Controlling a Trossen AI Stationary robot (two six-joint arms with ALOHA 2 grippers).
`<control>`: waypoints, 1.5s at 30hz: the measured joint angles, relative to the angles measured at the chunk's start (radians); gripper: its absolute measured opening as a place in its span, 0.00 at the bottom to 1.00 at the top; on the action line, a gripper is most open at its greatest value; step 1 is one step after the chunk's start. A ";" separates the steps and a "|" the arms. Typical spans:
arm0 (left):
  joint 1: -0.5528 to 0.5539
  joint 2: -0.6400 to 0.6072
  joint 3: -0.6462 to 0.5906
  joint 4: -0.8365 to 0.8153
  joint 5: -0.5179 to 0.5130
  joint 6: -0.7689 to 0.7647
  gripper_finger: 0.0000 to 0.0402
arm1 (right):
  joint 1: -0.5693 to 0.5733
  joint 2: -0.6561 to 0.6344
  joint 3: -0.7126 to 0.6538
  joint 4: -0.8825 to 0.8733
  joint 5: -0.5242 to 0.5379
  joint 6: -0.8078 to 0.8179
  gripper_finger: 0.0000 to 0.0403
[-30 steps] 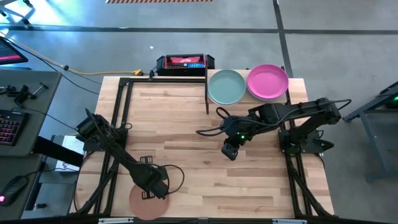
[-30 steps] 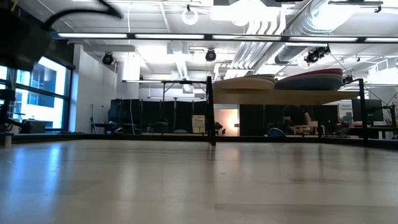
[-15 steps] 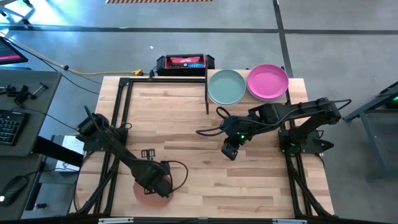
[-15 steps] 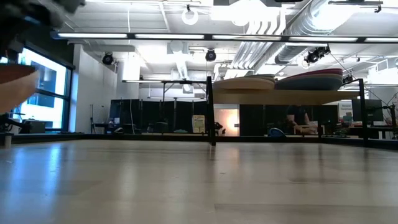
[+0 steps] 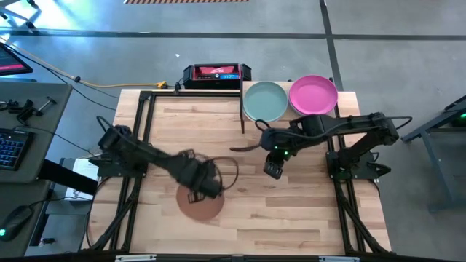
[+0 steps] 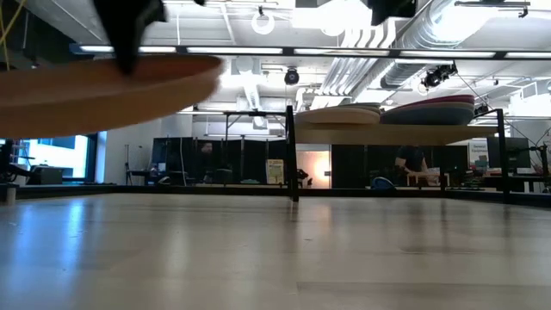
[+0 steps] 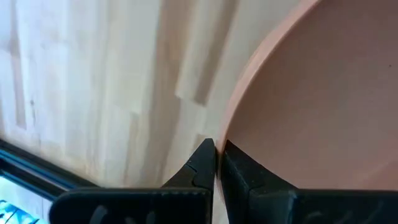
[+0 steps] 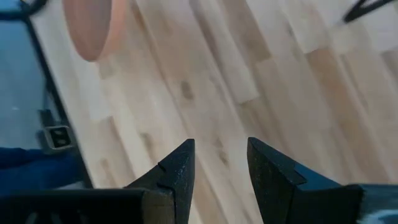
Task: Place and stack plates onto a shelf
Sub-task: Stack the brown plate on top of the green plate on the shelf
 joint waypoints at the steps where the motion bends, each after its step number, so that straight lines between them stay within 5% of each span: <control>1: 0.024 0.000 0.009 0.001 -0.006 0.013 0.01 | -0.012 0.000 0.000 -0.010 0.000 -0.016 0.31; 25: 0.466 -0.001 0.192 0.181 -0.163 0.182 0.01 | -0.314 -0.111 0.001 -0.033 0.086 -0.432 0.31; 45: 0.532 -0.002 0.241 0.338 -0.224 0.217 0.01 | -0.327 -0.111 0.001 0.122 0.224 -0.464 0.31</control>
